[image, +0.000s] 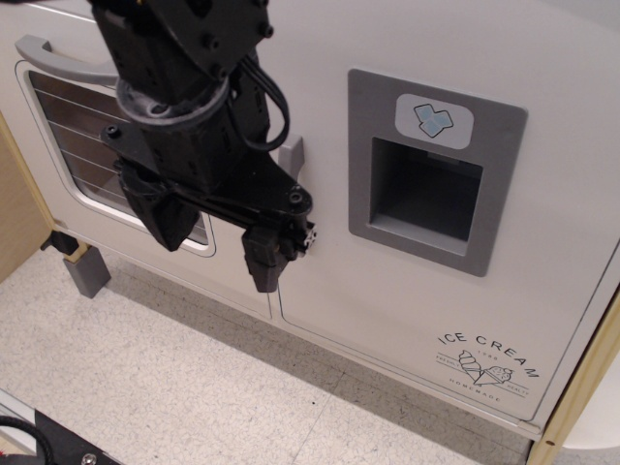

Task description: Open fridge

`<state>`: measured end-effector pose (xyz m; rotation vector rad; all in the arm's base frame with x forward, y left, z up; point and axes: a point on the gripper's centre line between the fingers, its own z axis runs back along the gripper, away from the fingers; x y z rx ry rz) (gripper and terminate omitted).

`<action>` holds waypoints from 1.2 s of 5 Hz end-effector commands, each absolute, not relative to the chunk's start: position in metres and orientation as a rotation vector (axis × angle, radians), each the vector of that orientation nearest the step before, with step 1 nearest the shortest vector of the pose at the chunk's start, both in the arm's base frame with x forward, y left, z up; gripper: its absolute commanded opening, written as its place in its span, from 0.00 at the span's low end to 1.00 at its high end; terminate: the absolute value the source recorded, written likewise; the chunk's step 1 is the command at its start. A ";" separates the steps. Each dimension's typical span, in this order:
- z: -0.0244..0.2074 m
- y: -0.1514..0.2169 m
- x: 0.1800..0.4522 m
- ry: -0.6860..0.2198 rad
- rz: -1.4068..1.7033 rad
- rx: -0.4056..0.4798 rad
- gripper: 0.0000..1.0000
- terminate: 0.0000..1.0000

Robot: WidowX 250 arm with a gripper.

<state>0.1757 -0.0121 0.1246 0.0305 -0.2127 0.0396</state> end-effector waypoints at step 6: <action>0.051 0.037 0.278 -0.371 -0.032 0.086 1.00 0.00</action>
